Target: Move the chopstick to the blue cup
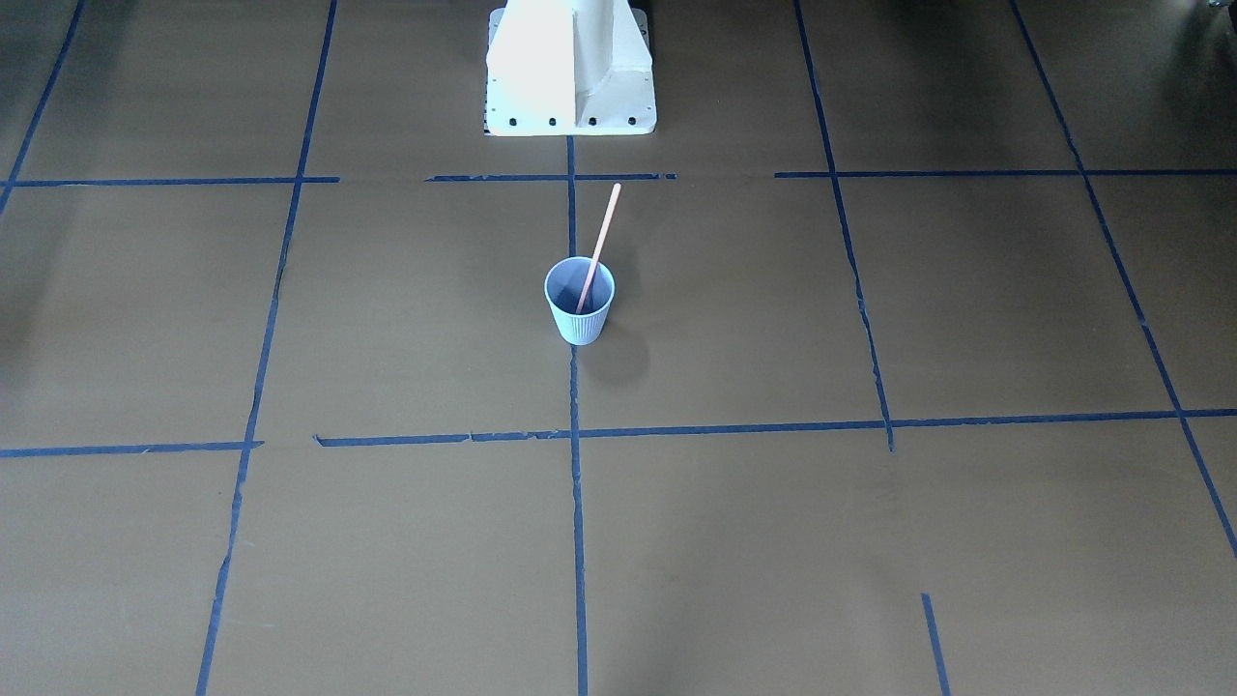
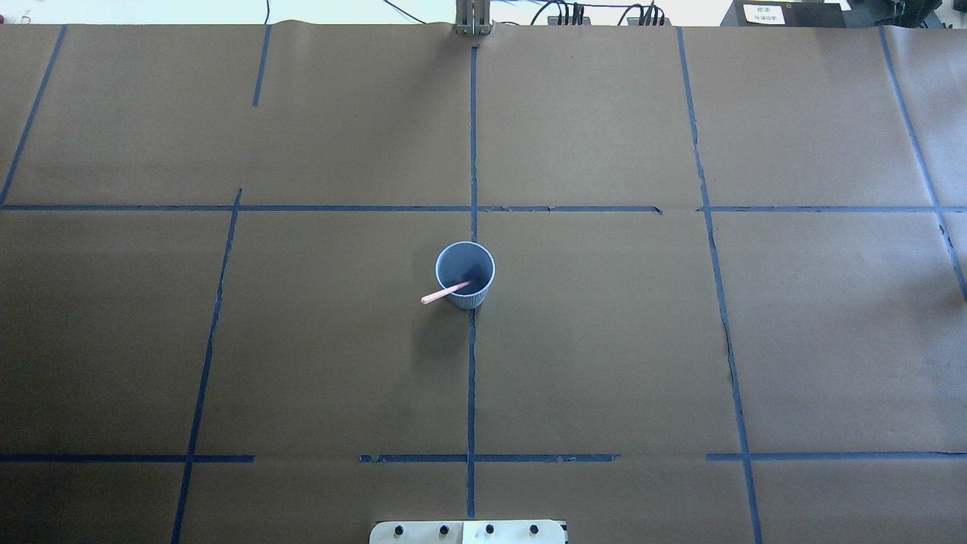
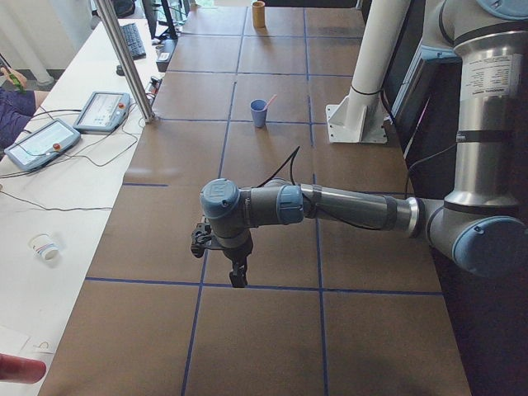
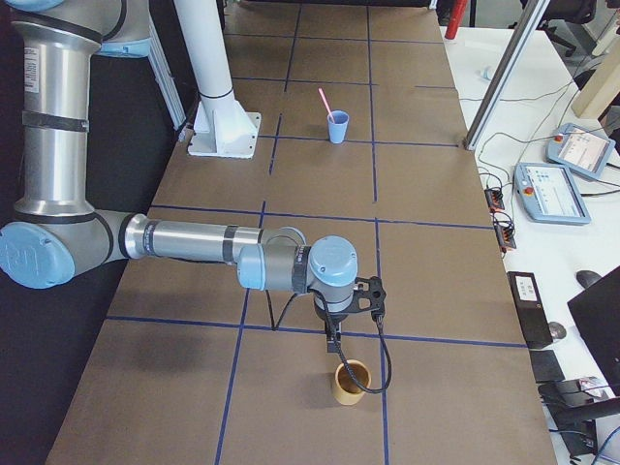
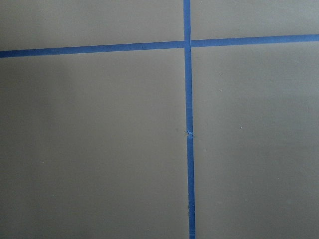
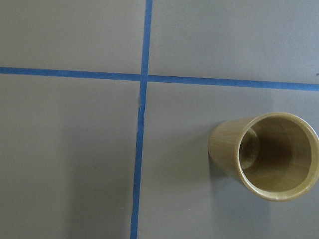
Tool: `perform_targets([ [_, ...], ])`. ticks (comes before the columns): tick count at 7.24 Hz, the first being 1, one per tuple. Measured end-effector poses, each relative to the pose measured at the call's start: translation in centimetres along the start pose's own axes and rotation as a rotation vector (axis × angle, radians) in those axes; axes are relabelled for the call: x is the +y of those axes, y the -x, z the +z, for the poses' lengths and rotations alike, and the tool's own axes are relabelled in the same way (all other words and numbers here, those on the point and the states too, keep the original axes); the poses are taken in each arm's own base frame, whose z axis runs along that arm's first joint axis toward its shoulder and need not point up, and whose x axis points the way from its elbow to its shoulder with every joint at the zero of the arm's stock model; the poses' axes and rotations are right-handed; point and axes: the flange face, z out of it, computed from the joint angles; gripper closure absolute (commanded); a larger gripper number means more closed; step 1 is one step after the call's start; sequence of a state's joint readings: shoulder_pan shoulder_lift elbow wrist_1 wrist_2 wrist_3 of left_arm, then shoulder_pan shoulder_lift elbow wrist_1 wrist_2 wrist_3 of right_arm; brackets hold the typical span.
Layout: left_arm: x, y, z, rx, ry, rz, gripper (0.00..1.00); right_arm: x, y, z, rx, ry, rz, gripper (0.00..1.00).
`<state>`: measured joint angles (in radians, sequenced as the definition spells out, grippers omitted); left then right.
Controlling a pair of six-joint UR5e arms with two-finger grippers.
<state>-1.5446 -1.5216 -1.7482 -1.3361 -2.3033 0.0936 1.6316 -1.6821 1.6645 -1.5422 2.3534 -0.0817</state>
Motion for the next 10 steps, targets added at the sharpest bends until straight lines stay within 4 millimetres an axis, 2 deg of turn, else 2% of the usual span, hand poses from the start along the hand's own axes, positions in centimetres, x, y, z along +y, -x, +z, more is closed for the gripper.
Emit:
perform_targets([
  [5, 0.2, 0.9, 1.1, 0.012, 0.013, -0.006, 0.00, -0.2, 0.5, 0.1, -0.081, 0.030, 0.045, 0.00],
  [8, -1.5, 3.2, 4.3, 0.069, -0.046, 0.044, 0.00, -0.3, 0.5, 0.1, -0.082, 0.029, 0.045, 0.00],
  [10, -1.8, 3.7, 4.9, 0.083, -0.063, 0.056, 0.00, -0.3, 0.6, 0.0, -0.080, 0.028, 0.043, 0.00],
])
